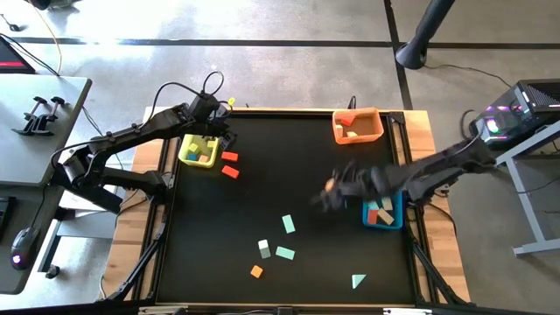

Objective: Sort blocks by size
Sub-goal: Put the yellow triangle block into the orange bin

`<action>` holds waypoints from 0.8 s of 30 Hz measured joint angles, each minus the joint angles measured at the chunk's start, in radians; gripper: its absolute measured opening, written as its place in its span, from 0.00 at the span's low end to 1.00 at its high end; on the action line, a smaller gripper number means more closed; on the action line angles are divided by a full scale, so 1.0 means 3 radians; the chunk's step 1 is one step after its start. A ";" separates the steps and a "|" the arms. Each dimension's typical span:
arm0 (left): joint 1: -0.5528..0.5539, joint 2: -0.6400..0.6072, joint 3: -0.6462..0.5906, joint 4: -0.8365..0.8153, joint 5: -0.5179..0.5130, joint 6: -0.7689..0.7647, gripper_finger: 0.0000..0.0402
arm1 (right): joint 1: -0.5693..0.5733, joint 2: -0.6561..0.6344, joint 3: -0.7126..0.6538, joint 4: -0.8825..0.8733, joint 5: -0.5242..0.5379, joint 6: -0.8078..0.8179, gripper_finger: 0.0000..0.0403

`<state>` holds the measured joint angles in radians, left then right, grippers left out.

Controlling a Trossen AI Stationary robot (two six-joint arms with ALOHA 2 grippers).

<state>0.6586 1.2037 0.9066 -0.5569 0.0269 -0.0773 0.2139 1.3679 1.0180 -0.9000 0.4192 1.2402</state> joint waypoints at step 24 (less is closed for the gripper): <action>-0.0089 0.0000 0.0000 0.0032 0.0053 -0.0670 0.55 | -0.3863 0.0363 -0.0500 0.1218 -0.0834 -0.2878 0.25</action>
<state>0.6319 1.2037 0.9066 -0.5471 0.0429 -0.2784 -0.9452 1.4769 0.8679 -0.5346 0.1690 0.3769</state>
